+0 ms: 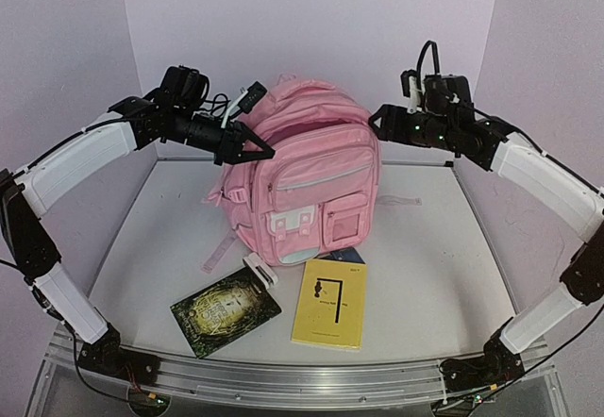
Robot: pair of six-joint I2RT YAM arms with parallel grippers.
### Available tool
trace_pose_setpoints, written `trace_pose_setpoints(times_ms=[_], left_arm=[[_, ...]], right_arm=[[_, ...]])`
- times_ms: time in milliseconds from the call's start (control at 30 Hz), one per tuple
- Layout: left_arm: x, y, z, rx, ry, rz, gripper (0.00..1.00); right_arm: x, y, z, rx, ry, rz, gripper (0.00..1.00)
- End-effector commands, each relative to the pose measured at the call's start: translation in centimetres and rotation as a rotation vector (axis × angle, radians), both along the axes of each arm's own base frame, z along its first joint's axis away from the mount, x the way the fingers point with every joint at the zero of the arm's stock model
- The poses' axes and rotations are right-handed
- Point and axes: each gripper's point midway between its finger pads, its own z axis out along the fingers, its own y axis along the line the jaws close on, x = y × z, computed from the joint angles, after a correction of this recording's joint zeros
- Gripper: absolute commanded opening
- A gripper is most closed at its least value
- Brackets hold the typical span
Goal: Pack the student bag
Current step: Unzip the student bag at the center of the board.
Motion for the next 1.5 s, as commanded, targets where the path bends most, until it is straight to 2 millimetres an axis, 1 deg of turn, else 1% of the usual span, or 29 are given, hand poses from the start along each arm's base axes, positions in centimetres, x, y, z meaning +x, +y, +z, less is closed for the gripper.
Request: trace_pose_setpoints(times_ms=[0,100,167,333,433,533,600,700,967,1133,1167,1233,1367,1467], left_arm=[[-0.9,-0.3,-0.8,0.033,0.048,-0.027,0.00],[-0.9,-0.4,-0.8,0.036,0.049,-0.029,0.00],[-1.0,-0.5,-0.8,0.037,0.046,-0.031,0.00],[-1.1,-0.4,-0.7,0.038,0.039,-0.029,0.00],[-1.0,-0.4,-0.6,0.040,0.034,-0.025,0.00],[-0.9,-0.3,-0.7,0.045,0.029,-0.016,0.00],[-0.9,-0.2,-0.8,0.049,0.026,-0.010,0.00],[-0.8,-0.1,-0.9,0.053,0.024,-0.004,0.00],[-0.7,0.1,-0.7,0.057,0.011,0.007,0.00],[-0.7,0.3,-0.6,0.061,0.004,0.018,0.00],[-0.7,0.3,-0.6,0.061,0.003,0.018,0.00],[-0.8,0.4,-0.5,0.059,0.001,0.019,0.00],[-0.9,0.4,-0.4,0.055,0.002,0.017,0.00],[-0.9,0.4,-0.3,0.054,0.003,0.018,0.00]], right_arm=[[-0.3,0.8,2.4,-0.031,-0.042,0.005,0.74],[-0.2,1.2,2.7,-0.045,-0.042,0.003,0.75],[0.0,1.4,2.4,-0.060,-0.032,-0.002,0.76],[0.4,2.0,0.6,-0.135,0.031,0.004,0.76],[0.5,1.9,-0.5,-0.176,0.068,-0.005,0.76],[0.5,0.1,-0.4,-0.204,0.072,-0.094,0.76],[0.5,-1.4,0.3,-0.215,0.053,-0.166,0.77],[0.2,-3.1,1.0,-0.235,0.035,-0.229,0.78],[-0.1,-5.7,0.7,-0.205,0.059,-0.261,0.77],[0.1,-7.8,-0.6,-0.143,0.110,-0.223,0.77],[0.0,-7.9,-0.9,-0.118,0.116,-0.201,0.76],[-0.7,-7.2,-0.5,-0.040,0.100,-0.127,0.76],[-2.2,-4.6,0.1,0.154,0.079,0.087,0.75],[-2.8,-2.7,-0.5,0.301,0.106,0.210,0.66]])
